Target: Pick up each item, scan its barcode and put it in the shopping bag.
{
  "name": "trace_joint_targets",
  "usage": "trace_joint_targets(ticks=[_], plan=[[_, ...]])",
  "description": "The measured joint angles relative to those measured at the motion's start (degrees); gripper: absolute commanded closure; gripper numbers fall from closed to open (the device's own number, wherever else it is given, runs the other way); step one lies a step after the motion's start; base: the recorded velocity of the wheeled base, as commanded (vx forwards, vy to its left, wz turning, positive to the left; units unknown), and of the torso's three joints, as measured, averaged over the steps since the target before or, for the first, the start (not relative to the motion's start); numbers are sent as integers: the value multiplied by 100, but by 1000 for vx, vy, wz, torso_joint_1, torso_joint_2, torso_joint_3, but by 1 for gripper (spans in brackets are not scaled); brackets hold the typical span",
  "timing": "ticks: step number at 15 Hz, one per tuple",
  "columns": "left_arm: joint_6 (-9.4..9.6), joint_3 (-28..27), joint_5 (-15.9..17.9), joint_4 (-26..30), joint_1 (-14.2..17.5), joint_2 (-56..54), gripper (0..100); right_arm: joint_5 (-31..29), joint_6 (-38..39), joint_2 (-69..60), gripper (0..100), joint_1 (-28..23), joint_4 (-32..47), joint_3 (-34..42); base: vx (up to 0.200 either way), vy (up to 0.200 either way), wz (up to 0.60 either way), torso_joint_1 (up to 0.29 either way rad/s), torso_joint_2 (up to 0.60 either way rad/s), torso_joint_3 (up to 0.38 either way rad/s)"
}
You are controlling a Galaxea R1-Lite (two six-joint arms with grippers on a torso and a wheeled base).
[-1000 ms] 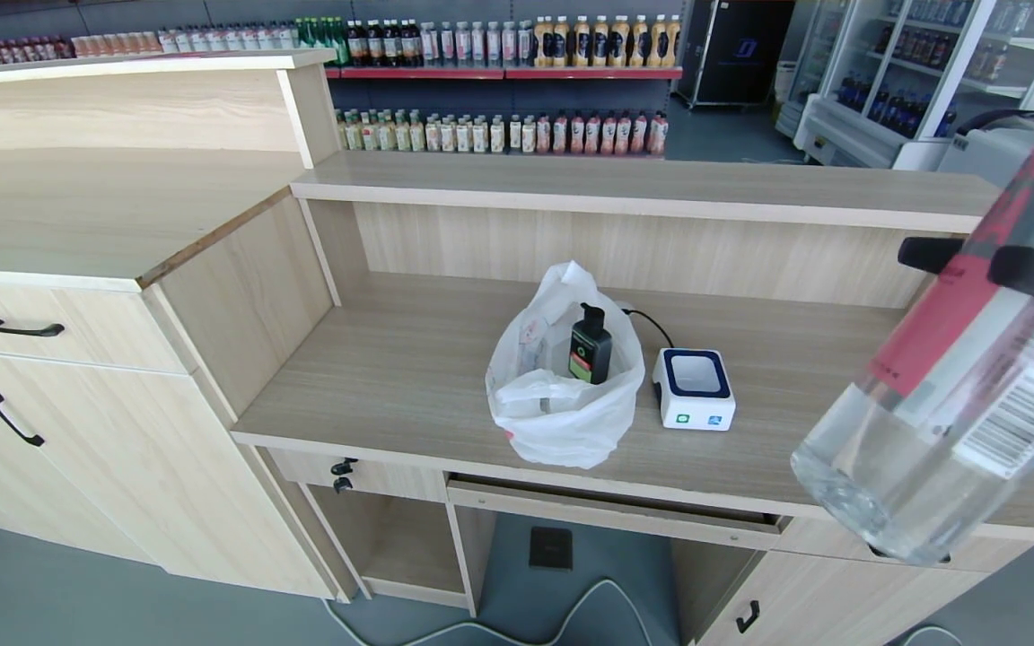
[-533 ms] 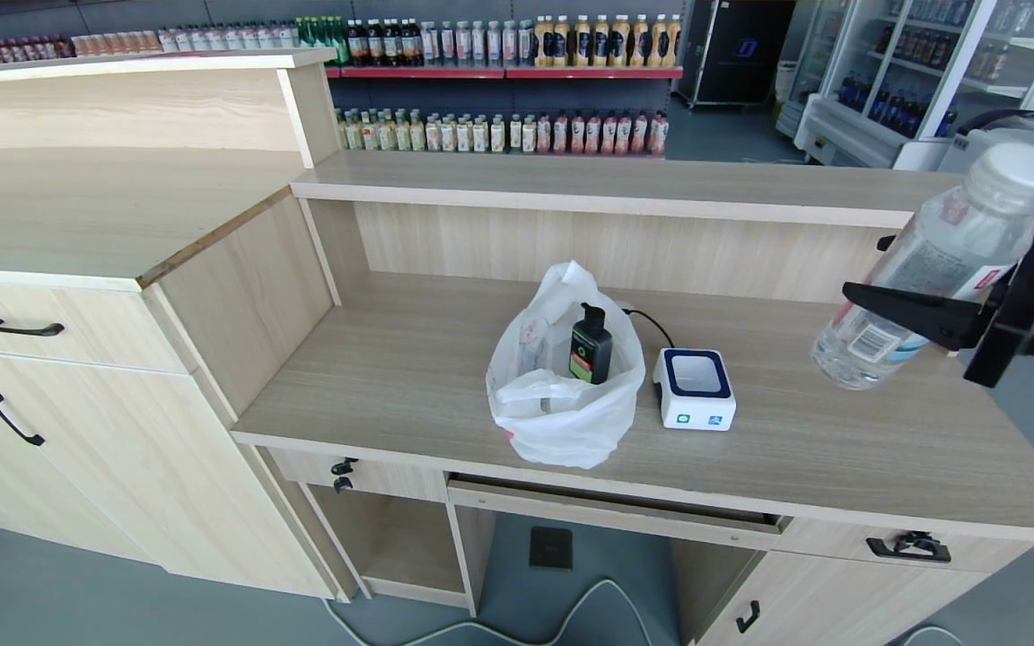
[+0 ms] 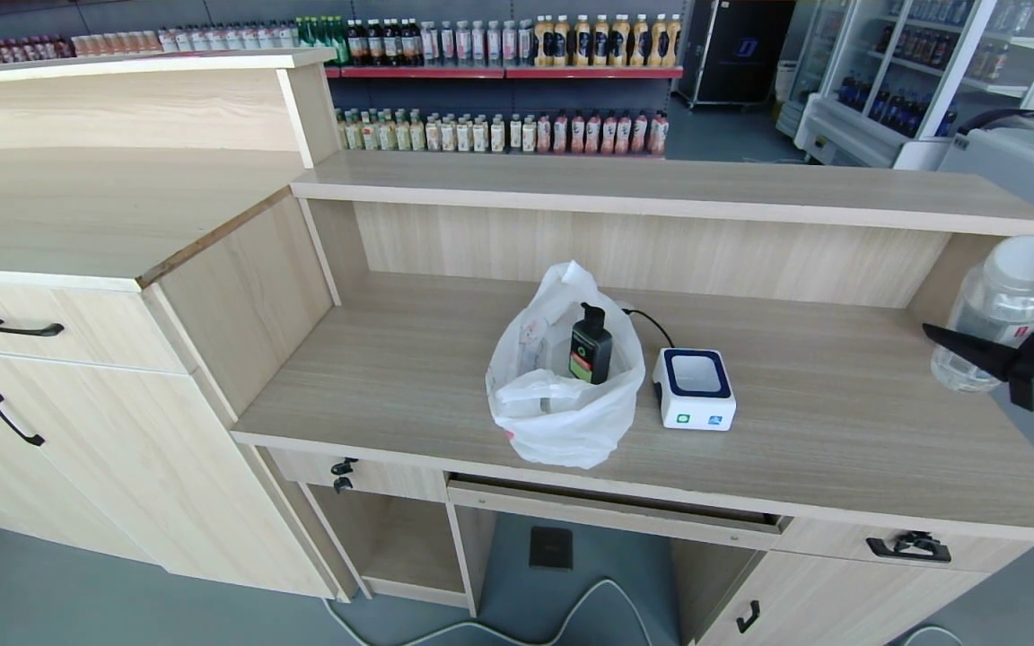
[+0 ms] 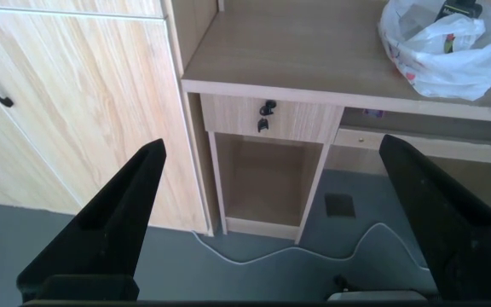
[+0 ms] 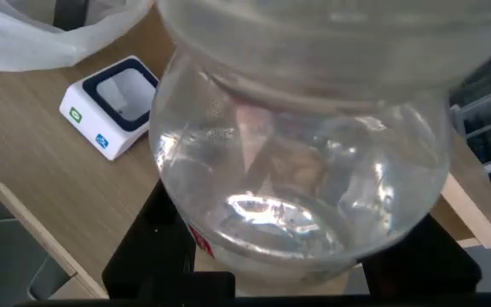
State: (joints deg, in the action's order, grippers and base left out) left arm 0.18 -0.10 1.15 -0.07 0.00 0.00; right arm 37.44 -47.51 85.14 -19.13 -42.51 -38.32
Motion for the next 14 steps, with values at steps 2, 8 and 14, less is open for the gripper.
trace_joint_targets(ticks=[2, 8, 14], plan=[[0, 0, 0, 0, 0, 0, 0, -5, -222, 119, 100, -105, -93, -2, 0, 0, 600, -2, 2, 9], [0, 0, -2, -2, 0, 0, 0, 6, -663, 634, 100, -208, -591, -149, 0, 0, 300, 2, 0, 2], [-2, 0, -2, 0, 0, 0, 0, 503, -1556, 1921, 100, -171, -1642, -532, 0, 0, 0, 0, 0, 0]])
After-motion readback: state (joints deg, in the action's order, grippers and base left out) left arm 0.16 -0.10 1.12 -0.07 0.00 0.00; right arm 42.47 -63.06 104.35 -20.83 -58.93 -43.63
